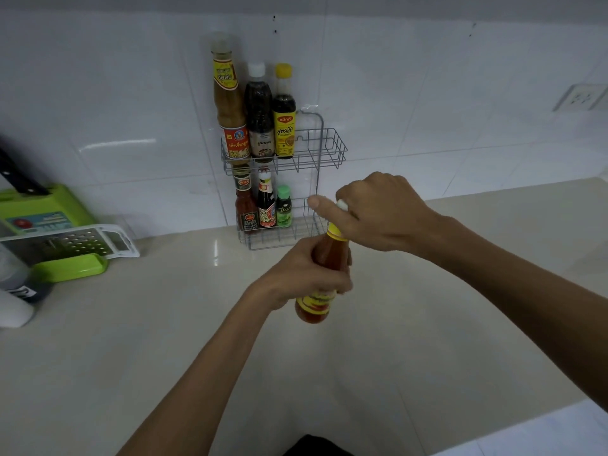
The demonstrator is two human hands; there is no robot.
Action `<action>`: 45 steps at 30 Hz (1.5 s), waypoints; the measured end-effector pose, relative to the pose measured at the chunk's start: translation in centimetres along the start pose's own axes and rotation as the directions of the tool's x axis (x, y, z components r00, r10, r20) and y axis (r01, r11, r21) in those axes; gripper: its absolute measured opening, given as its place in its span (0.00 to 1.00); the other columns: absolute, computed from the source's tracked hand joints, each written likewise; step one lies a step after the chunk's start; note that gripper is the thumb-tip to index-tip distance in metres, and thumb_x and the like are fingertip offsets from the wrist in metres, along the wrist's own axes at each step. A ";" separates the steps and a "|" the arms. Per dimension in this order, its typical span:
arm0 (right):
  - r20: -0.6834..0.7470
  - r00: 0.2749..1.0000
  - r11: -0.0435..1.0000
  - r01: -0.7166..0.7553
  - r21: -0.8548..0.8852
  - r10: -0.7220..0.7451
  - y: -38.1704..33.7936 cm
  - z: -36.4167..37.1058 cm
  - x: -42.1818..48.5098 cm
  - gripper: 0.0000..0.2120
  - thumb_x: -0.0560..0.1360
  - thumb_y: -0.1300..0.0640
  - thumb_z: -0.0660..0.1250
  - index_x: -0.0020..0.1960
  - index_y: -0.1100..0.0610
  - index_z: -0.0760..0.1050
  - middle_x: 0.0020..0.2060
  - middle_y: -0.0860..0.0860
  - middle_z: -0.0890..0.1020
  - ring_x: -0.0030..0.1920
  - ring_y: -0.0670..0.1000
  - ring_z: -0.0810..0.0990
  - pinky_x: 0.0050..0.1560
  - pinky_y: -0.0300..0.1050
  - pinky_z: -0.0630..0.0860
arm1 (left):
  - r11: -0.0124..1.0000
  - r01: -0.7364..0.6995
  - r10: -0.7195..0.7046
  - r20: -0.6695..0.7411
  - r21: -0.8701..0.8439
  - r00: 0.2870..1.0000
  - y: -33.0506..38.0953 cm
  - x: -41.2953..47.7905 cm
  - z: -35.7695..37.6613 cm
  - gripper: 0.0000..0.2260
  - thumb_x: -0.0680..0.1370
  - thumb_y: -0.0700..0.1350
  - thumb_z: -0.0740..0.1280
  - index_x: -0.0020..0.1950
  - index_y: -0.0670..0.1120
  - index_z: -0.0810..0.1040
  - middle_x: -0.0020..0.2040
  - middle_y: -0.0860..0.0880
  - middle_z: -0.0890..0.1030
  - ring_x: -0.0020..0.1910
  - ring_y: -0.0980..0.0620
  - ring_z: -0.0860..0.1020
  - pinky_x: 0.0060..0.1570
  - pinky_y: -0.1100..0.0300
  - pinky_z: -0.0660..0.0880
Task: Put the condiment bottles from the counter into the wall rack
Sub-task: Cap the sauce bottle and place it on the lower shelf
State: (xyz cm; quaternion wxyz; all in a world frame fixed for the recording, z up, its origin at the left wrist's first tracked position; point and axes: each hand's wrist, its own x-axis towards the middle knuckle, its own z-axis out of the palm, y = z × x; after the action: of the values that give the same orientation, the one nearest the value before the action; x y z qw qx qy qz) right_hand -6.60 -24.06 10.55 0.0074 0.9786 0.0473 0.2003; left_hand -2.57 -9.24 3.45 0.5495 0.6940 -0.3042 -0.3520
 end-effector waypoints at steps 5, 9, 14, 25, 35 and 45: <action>-0.097 0.987 0.992 0.130 -0.008 -0.130 -0.7 0.2 0.1 0.30 0.79 0.39 0.48 0.27 0.58 0.65 0.20 0.51 0.68 0.21 0.53 0.65 0.27 0.42 0.59 | 0.973 0.054 0.034 0.372 -0.224 0.928 -0.2 -0.7 -1.8 0.11 0.70 0.30 0.71 0.48 0.40 0.75 0.38 0.44 0.80 0.38 0.42 0.78 0.48 0.50 0.76; -0.102 0.992 0.978 0.048 -0.204 -0.070 -0.4 1.1 0.2 0.12 0.74 0.56 0.66 0.33 0.57 0.70 0.21 0.48 0.61 0.19 0.53 0.60 0.28 0.42 0.64 | 0.999 0.018 -0.020 -0.055 -0.027 0.998 -0.1 0.1 -0.5 0.11 0.68 0.36 0.76 0.46 0.43 0.78 0.37 0.45 0.81 0.35 0.46 0.81 0.44 0.52 0.80; 0.077 0.982 0.951 -0.188 0.247 0.174 -0.5 1.4 0.3 0.24 0.76 0.33 0.57 0.40 0.54 0.71 0.29 0.50 0.76 0.31 0.54 0.76 0.33 0.46 0.70 | 0.998 0.056 -0.057 -0.010 -0.034 0.998 0.0 0.3 -1.4 0.12 0.68 0.34 0.76 0.47 0.42 0.78 0.39 0.45 0.82 0.37 0.48 0.82 0.48 0.53 0.80; 0.119 0.965 0.867 -0.262 0.424 0.233 0.8 5.8 1.6 0.19 0.73 0.41 0.69 0.41 0.53 0.66 0.30 0.46 0.73 0.31 0.46 0.73 0.29 0.40 0.64 | 0.962 0.077 -0.028 -0.185 0.261 0.982 -3.7 2.4 -3.9 0.27 0.67 0.51 0.79 0.65 0.51 0.77 0.57 0.54 0.81 0.56 0.54 0.78 0.56 0.56 0.76; 0.374 0.873 0.622 -0.485 0.614 0.312 1.6 11.5 2.6 0.19 0.70 0.39 0.72 0.53 0.51 0.78 0.40 0.48 0.85 0.33 0.44 0.84 0.40 0.50 0.83 | 0.970 0.025 0.099 -0.486 0.241 0.868 -7.0 5.5 -5.6 0.29 0.64 0.48 0.81 0.64 0.51 0.80 0.50 0.56 0.83 0.51 0.54 0.81 0.52 0.59 0.80; 0.144 0.777 0.505 -0.525 0.685 0.612 3.3 17.7 5.7 0.16 0.75 0.50 0.71 0.58 0.60 0.77 0.47 0.51 0.81 0.47 0.49 0.78 0.46 0.40 0.71 | 0.950 0.154 0.015 -0.531 0.271 0.847 -8.4 10.6 -11.5 0.14 0.75 0.45 0.73 0.60 0.45 0.82 0.54 0.54 0.82 0.54 0.55 0.79 0.51 0.69 0.70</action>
State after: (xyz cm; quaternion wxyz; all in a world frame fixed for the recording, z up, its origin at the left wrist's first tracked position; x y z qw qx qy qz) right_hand 5.87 -26.69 -3.43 -0.4278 0.8536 -0.2052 0.2152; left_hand 13.25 -9.75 -4.73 0.4852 0.8503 -0.1667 -0.1173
